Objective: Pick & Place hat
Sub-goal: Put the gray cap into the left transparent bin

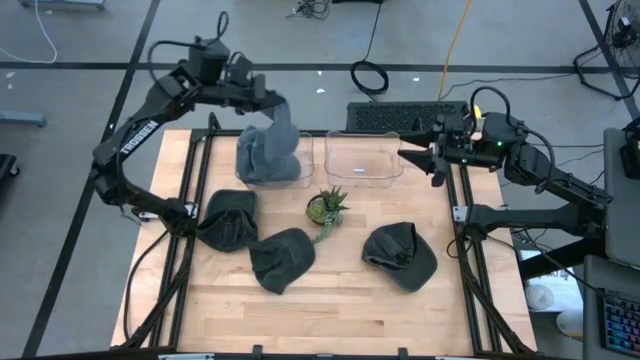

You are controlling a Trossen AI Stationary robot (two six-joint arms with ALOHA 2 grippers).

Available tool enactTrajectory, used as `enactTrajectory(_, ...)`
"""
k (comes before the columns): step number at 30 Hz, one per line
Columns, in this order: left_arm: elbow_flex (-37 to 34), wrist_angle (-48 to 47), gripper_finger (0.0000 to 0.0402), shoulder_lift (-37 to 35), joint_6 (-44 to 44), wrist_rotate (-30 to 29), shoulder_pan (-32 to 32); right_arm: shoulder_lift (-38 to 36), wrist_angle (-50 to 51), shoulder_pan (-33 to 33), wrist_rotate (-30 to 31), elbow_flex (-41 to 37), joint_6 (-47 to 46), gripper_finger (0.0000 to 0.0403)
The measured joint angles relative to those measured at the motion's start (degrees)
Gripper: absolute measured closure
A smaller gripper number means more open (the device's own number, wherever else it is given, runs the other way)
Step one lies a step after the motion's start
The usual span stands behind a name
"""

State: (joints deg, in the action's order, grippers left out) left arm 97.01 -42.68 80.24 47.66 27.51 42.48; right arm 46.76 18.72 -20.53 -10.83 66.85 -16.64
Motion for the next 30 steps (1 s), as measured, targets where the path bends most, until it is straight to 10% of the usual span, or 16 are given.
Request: enactTrajectory(30,0.0,-12.7,0.0379,12.2,-2.1,-7.7,-4.4,0.1,0.0,0.0,0.1,0.0,7.0,0.0179)
